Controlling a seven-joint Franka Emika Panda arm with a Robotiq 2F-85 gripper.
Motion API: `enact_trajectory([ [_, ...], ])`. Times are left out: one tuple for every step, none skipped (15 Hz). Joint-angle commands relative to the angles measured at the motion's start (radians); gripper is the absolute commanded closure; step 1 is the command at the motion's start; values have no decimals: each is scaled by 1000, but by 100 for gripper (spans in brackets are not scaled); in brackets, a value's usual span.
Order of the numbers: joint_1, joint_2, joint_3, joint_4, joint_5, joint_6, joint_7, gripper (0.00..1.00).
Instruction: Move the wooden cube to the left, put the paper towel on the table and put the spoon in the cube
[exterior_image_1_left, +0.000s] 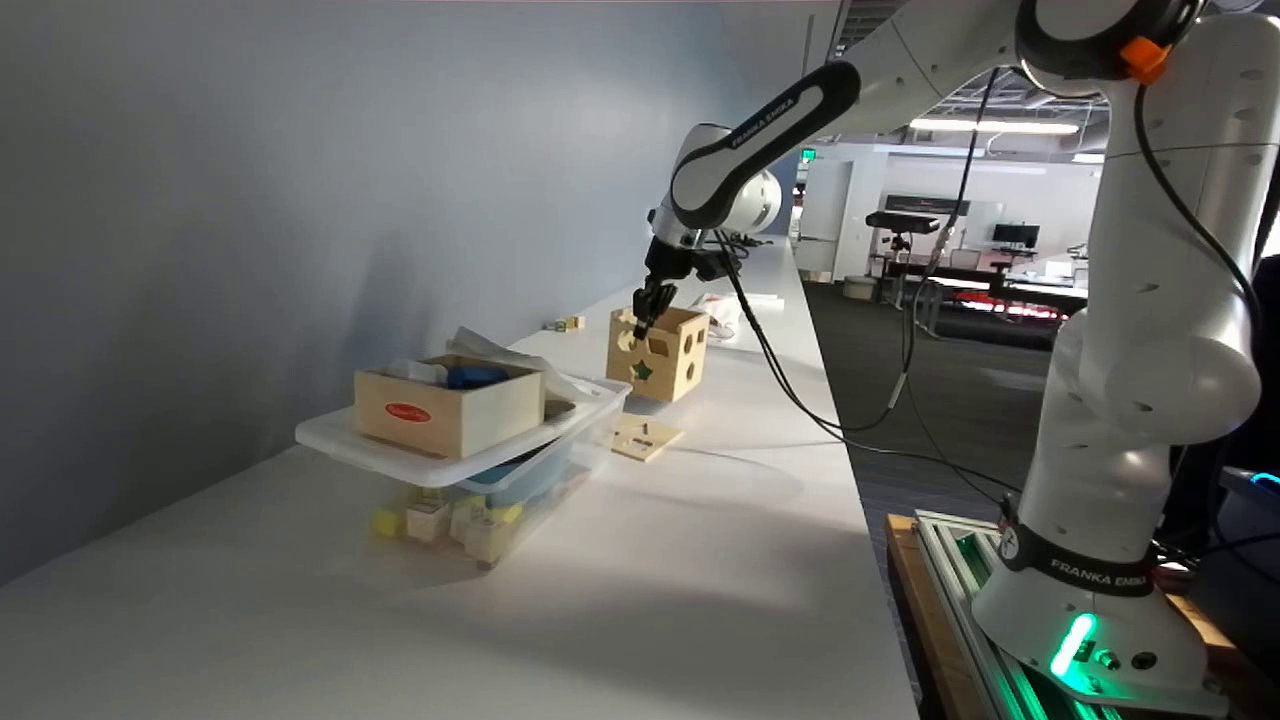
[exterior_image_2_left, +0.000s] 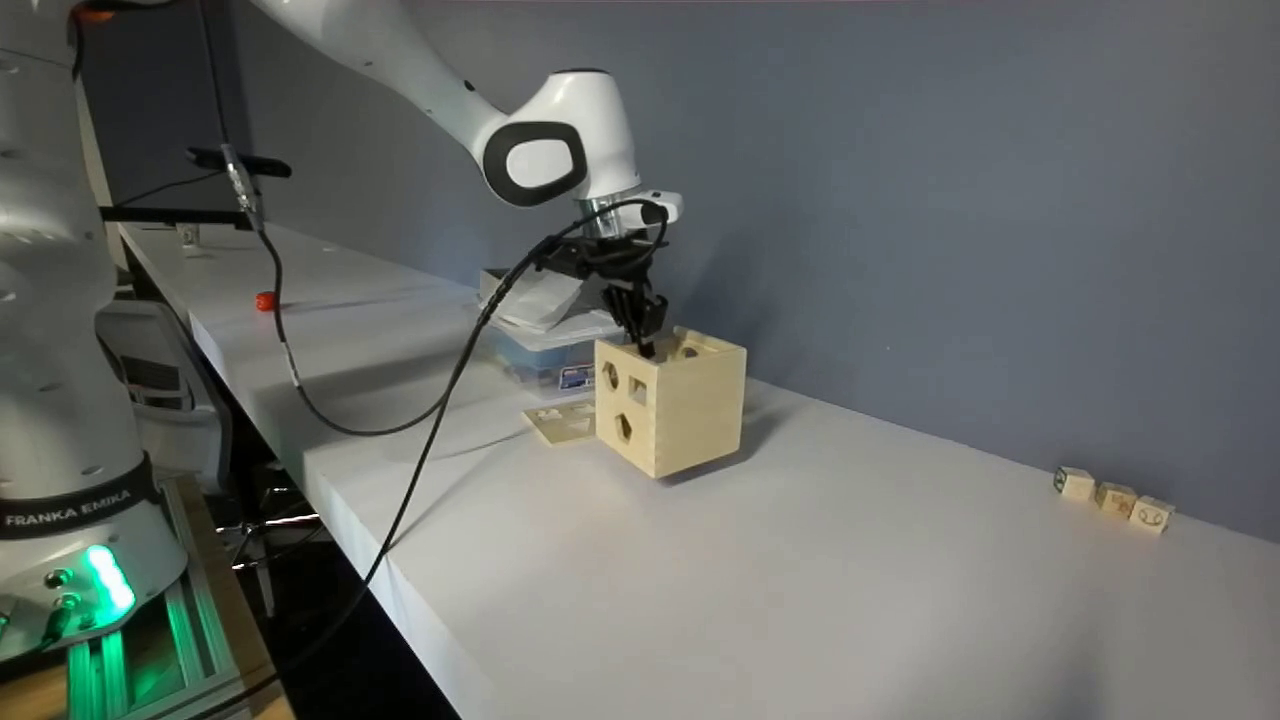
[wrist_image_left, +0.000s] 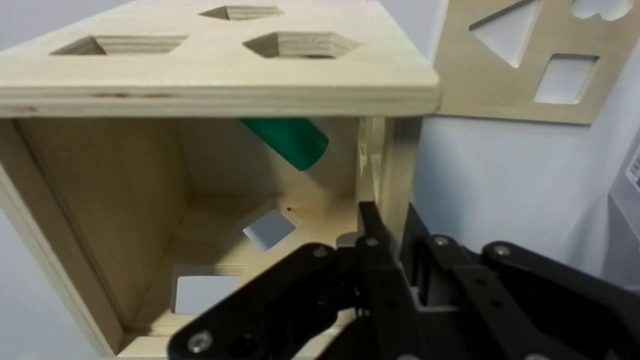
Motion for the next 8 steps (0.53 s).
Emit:
enact_trajectory([
  [33, -60, 25, 25, -55, 9, 73, 97],
  [43, -60, 33, 41, -61, 13, 97, 97],
  [58, -51, 48, 73, -44, -1, 128, 97],
  [68, -45, 58, 96, -41, -6, 160, 97],
  [80, -33, 69, 123, -39, -15, 208, 97],
  [90, -28, 76, 140, -42, -22, 248, 97],
  [100, -21, 83, 152, -53, -24, 296, 97],
  [108, -16, 89, 159, -54, -24, 326, 97],
])
